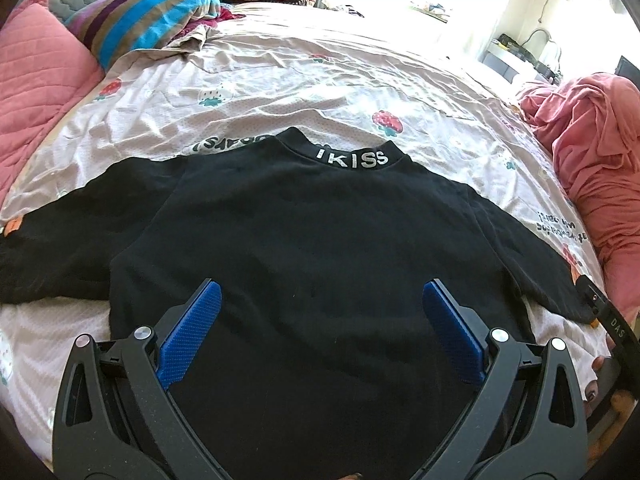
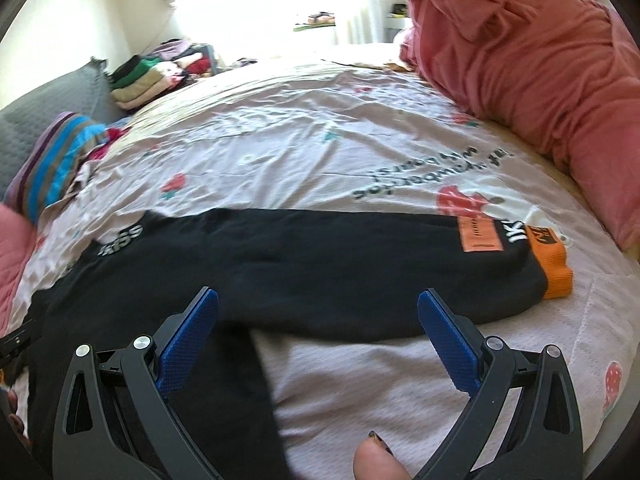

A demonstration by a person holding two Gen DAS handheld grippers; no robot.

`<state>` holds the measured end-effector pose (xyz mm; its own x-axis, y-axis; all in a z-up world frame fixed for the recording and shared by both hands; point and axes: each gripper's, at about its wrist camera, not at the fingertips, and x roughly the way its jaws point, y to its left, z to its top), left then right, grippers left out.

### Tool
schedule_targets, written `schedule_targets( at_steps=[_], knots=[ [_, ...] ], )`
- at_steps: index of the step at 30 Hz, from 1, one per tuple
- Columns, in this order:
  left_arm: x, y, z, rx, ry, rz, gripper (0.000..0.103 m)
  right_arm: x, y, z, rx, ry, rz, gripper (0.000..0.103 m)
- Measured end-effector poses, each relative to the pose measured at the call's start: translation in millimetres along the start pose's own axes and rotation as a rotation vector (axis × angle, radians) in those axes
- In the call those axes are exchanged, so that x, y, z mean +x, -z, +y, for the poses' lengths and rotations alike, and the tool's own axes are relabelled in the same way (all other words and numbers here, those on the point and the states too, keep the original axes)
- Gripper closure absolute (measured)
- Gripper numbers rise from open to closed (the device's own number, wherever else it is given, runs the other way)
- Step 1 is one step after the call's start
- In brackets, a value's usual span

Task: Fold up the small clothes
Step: 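Grasp the orange cuff of a black sleeve with the right tool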

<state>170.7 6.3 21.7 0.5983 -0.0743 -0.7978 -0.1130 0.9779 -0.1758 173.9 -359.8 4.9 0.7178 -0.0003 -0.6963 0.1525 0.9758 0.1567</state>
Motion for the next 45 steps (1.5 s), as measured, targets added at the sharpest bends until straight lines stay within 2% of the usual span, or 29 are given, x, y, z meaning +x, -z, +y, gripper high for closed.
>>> schedule_targets(
  at_steps=[10,17,23,30,32,33,35,38,41,45],
  knots=[
    [26.9,-16.0,-7.1,0.025,0.002,0.033,0.008,23.1,0.1,-63.6,0.129,0.159,0.043,0.004],
    [38.9,-27.5,-5.9,0.016,0.002,0.038,0.008,27.3,11.6,-103.9,0.237,0.225,0.075,0.004],
    [50.0,-37.7,-2.2,0.008,-0.016,0.044,0.008,41.9,16.4,-136.1,0.372,0.210,0.122,0.004],
    [61.5,-45.3,6.4,-0.016,-0.028,0.045,0.008,50.8,5.7,-159.0,0.522,0.141,0.061,0.007],
    [62.1,-46.2,8.5,-0.021,-0.027,0.036,0.008,52.7,3.2,-163.7,0.563,0.145,0.033,0.025],
    [62.4,-46.1,9.5,-0.024,-0.025,0.034,0.008,54.1,2.6,-166.8,0.587,0.142,0.025,0.028],
    [63.8,-45.6,12.8,-0.036,-0.015,0.036,0.008,54.7,2.4,-172.5,0.631,0.136,0.005,0.053],
    [64.5,-44.0,20.2,-0.053,0.003,0.036,0.008,51.9,1.9,-177.8,0.650,0.112,-0.019,0.072],
    [63.1,-42.7,26.9,-0.061,-0.005,0.029,0.008,46.4,0.7,-179.3,0.651,0.084,-0.052,0.085],
    [59.5,-42.1,36.0,-0.087,0.013,0.021,0.008,34.9,-5.9,-170.4,0.617,0.033,-0.093,0.089]
  ],
)
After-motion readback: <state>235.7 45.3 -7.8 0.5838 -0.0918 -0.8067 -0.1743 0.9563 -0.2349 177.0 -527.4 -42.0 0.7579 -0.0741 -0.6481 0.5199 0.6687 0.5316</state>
